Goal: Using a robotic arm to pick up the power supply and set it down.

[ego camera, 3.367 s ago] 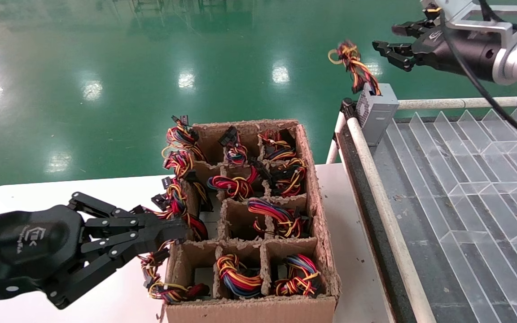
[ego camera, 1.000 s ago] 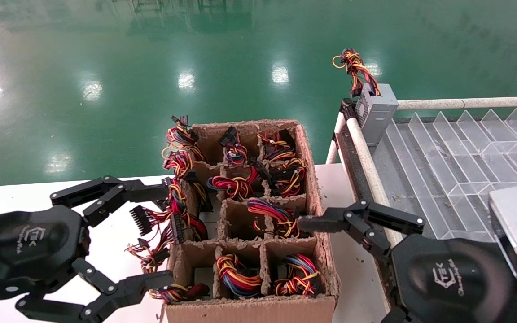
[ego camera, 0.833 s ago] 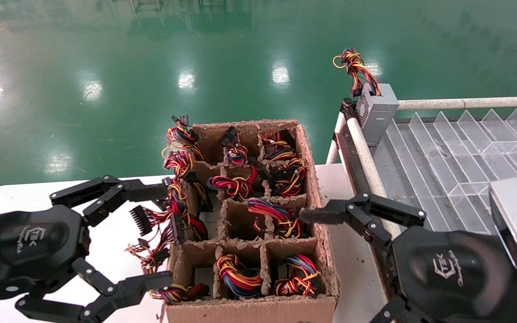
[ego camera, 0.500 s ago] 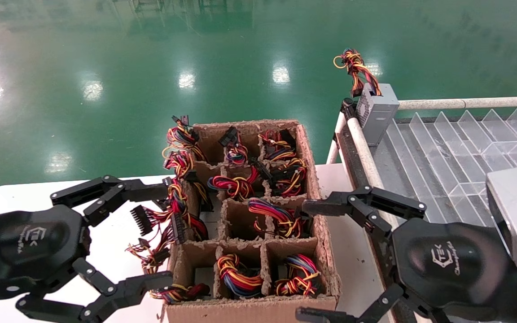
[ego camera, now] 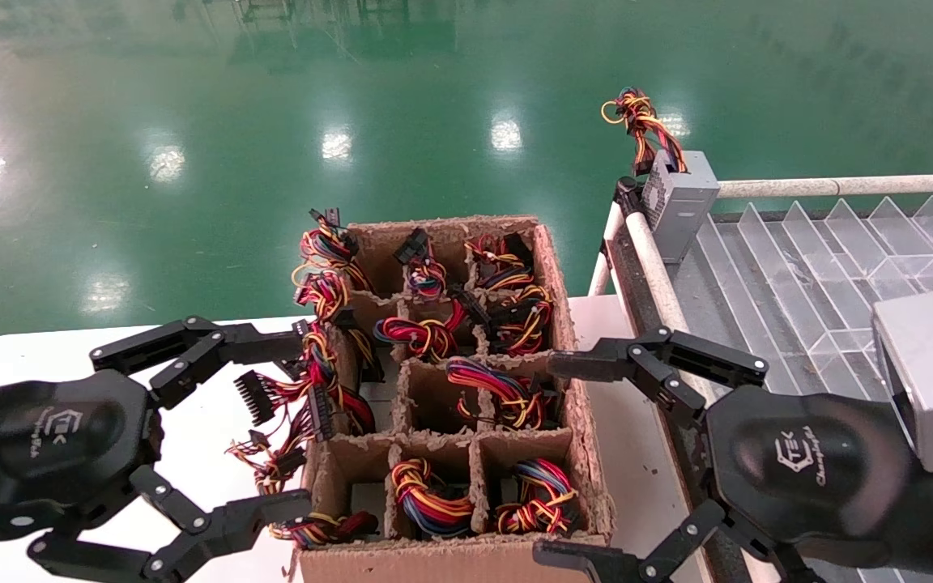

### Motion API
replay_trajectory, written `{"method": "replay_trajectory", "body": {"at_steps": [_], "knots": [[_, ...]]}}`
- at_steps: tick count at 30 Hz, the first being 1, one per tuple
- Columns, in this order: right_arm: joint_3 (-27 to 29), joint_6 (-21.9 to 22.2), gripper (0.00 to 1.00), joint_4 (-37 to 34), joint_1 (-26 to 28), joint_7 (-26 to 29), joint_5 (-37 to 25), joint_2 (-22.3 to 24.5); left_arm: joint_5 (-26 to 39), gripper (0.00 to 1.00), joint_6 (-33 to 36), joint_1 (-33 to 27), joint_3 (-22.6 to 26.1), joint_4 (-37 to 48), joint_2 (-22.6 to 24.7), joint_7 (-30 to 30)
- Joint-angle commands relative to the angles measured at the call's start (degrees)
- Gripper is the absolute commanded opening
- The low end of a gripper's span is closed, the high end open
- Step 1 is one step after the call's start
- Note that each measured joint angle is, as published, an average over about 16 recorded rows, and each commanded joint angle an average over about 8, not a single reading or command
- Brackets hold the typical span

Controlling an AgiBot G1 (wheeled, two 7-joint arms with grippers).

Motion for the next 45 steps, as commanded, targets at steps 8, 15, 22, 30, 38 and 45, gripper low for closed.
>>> {"method": "replay_trajectory", "body": {"at_steps": [8,15,22,30,38,45], "knots": [[-0.04,0.07,1.0,-0.16,0.11,-0.03,-0.08,-0.05,0.0,1.0,0.0,0.0,0.0,0.0,0.0,0.0],[-0.07,0.09,1.0,-0.2,0.14,-0.06,-0.12,-0.07,0.0,1.0,0.0,0.0,0.0,0.0,0.0,0.0],[-0.07,0.12,1.0,-0.23,0.16,-0.09,-0.15,-0.1,0.0,1.0,0.0,0.0,0.0,0.0,0.0,0.0],[-0.07,0.13,1.0,-0.26,0.18,-0.1,-0.17,-0.1,0.0,1.0,0.0,0.0,0.0,0.0,0.0,0.0],[-0.07,0.14,1.0,-0.28,0.2,-0.1,-0.17,-0.1,0.0,1.0,0.0,0.0,0.0,0.0,0.0,0.0],[-0.07,0.14,1.0,-0.28,0.21,-0.1,-0.17,-0.1,0.0,1.0,0.0,0.0,0.0,0.0,0.0,0.0]]}}
